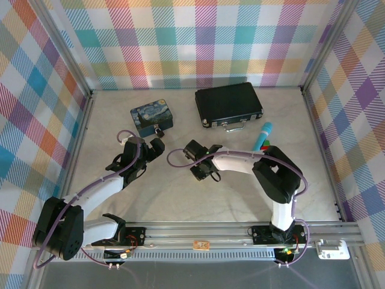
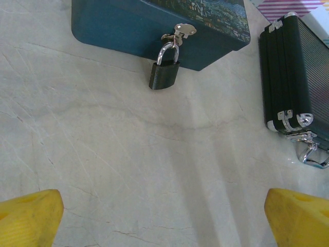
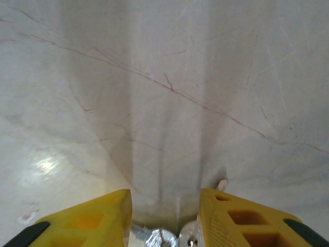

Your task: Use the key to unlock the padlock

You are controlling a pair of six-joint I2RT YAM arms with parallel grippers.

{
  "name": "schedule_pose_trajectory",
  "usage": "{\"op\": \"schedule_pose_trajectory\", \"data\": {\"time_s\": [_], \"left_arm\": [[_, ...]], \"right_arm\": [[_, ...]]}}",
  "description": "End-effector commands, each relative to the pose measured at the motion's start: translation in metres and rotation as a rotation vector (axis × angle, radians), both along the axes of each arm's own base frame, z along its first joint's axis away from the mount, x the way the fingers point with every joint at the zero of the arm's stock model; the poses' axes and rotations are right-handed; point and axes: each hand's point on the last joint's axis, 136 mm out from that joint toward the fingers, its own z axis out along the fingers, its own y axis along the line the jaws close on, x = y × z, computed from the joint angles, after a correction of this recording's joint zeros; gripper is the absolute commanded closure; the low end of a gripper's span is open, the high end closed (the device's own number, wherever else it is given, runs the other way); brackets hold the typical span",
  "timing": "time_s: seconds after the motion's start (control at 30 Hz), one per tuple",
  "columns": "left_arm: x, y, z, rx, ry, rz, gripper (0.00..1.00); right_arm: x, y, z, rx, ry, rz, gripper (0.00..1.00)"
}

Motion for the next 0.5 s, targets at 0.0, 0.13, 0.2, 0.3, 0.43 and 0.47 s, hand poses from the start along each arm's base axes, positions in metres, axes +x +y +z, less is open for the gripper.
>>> {"op": "schedule_pose_trajectory", "data": {"time_s": [0.0, 0.13, 0.2, 0.3, 0.43, 0.47], "left_arm": [[-0.007, 0.004, 0.002, 0.019, -0.001, 0.004, 0.00], [-0.008, 0.006, 0.003, 0.024, -0.005, 0.012, 0.00], [-0.007, 0.006, 0.004, 0.023, -0.009, 0.012, 0.00], [-0.005, 0.004, 0.003, 0.017, -0.006, 0.007, 0.00], [-0.004, 0.000, 0.003, 0.008, -0.001, -0.003, 0.00], [-0.004, 0.000, 0.003, 0.008, -0.001, -0.004, 0.00]], "right_arm": [[0.012, -0.012, 0.000, -0.061, -0.037, -0.053, 0.61], [0.006, -0.022, 0.007, -0.057, -0.028, -0.124, 0.60], [0.002, -0.026, 0.011, -0.045, -0.021, -0.164, 0.59], [-0.004, -0.030, 0.015, -0.015, -0.009, -0.211, 0.59], [-0.012, -0.034, 0.001, -0.030, 0.043, -0.239, 0.60], [-0.014, -0.035, -0.004, -0.040, 0.055, -0.250, 0.61]]}}
